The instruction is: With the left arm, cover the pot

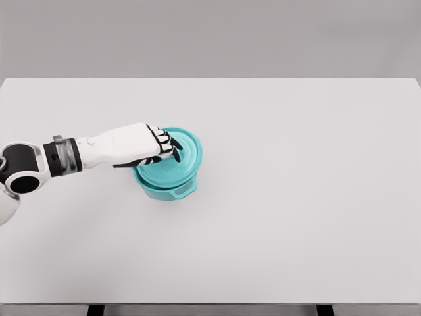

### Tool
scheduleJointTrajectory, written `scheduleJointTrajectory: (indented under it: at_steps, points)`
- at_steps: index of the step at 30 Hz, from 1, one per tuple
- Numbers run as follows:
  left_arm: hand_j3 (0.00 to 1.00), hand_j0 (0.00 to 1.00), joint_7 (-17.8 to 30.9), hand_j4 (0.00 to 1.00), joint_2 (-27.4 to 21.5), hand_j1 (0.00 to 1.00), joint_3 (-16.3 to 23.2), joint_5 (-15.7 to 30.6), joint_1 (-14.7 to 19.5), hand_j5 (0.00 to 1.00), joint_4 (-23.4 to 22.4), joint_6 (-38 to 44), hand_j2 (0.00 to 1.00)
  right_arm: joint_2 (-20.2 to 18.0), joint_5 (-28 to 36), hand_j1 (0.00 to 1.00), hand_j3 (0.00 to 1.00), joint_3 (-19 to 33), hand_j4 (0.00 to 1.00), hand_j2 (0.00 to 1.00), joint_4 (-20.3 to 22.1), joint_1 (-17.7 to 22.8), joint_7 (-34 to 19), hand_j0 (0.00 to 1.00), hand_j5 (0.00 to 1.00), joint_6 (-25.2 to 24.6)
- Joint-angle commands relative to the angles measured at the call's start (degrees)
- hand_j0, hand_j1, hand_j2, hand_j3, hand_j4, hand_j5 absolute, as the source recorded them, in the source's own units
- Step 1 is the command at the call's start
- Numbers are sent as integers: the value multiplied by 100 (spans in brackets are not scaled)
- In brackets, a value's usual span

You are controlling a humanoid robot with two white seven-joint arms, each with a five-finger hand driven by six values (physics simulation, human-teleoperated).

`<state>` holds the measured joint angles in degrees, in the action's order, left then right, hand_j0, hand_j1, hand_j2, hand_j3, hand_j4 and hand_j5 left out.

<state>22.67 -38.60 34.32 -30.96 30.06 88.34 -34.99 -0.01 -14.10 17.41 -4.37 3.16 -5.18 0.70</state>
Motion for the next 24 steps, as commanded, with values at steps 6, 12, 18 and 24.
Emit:
scheduleJointTrajectory:
  at_steps: [6,12,18,24]
  points:
    - [56,56,18,56,-33,56,-4,20,18,56,34,-1,56,1,-5,100,100,-1,100,100,-2,0,-1,100,100,0]
    - [55,55,10,55,-130,55,-4,46,26,55,78,-1,55,1,-5,100,100,-1,100,100,-2,0,-1,100,100,0]
    - [55,55,-17,55,-183,55,5,82,18,55,113,-1,55,1,-5,100,100,-1,100,100,-2,0,-1,100,100,0]
    - [55,55,-26,55,-262,55,40,99,18,55,157,-1,55,1,-5,100,100,-1,100,100,-2,0,-1,100,100,0]
